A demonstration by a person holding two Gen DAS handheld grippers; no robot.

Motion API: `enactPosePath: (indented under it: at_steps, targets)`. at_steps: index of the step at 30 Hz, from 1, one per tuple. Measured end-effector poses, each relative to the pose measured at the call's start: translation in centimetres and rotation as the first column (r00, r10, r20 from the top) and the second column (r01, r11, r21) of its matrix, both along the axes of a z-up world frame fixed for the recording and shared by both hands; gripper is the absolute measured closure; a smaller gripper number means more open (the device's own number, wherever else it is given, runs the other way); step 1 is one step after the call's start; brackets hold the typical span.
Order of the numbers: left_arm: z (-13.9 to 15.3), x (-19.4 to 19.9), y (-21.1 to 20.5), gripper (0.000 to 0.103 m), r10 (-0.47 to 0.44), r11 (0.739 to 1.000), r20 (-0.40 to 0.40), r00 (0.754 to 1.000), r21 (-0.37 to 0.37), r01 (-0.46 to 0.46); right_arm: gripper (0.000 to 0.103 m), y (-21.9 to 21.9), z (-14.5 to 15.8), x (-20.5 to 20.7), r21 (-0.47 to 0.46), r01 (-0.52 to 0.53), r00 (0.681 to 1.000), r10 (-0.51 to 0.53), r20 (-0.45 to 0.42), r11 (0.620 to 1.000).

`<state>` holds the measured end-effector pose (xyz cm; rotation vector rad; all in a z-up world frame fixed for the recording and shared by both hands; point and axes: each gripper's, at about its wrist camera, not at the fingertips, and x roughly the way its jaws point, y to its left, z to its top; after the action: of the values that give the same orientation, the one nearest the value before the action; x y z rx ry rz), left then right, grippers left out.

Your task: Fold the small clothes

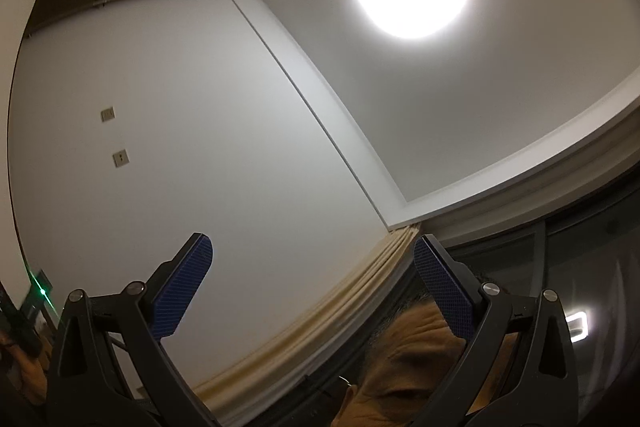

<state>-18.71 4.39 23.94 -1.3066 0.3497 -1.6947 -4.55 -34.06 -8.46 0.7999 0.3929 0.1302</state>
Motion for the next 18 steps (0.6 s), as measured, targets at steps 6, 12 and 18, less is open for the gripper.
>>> enactPosePath:
  at_steps: [6, 12, 18]
  targets:
    - [0.0, -0.8, -0.7, 0.0, -0.031, 0.997, 0.088, 0.996, 0.08, 0.024, 0.024, 0.2, 0.0, -0.3, -0.009, -0.002, 1.0, 0.002, 0.0, 1.0]
    - [-7.0, 2.0, 0.4, 0.0, 0.422, 0.577, 0.235, 0.876, 0.676, -0.459, 0.024, -0.3, -0.2, -1.0, -0.062, -0.02, 0.999, 0.018, -0.034, 0.998]
    - [-19.8, 4.1, 3.2, 0.0, 0.493, -0.462, 0.624, 0.606, 0.778, -0.426, 0.024, -2.0, -1.9, -2.1, -0.099, -0.072, 0.989, 0.059, -0.133, 0.992]
